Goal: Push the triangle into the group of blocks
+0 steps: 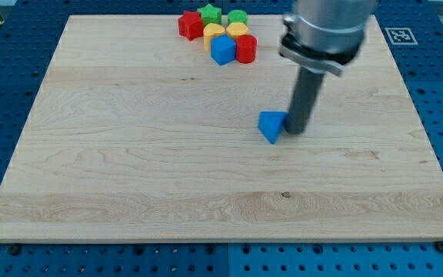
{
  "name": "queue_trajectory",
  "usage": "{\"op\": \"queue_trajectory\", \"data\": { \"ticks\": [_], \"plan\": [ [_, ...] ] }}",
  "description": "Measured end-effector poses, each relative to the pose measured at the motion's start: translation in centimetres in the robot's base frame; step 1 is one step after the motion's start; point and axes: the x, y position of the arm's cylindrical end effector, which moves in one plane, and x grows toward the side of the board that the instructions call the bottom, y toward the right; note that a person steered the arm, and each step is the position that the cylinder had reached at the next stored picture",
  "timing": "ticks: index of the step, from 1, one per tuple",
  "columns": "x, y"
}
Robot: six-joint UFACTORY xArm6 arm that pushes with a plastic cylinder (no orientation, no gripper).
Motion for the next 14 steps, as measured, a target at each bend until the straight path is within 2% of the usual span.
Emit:
{"op": "queue_trajectory", "data": {
  "ticks": [1, 2, 3, 4, 5, 7, 9, 11, 12, 14],
  "plan": [
    [-3.1, -3.6],
    [-2.8, -1.3],
    [-0.5, 1.5],
    [2.7, 0.6],
    [1.6, -3.9],
    [-8.1, -13.2],
    [-5.0, -12.6],
    [-12.0, -14.4],
    [-13.5, -14.4],
    [-10.1, -17.4]
  ]
}}
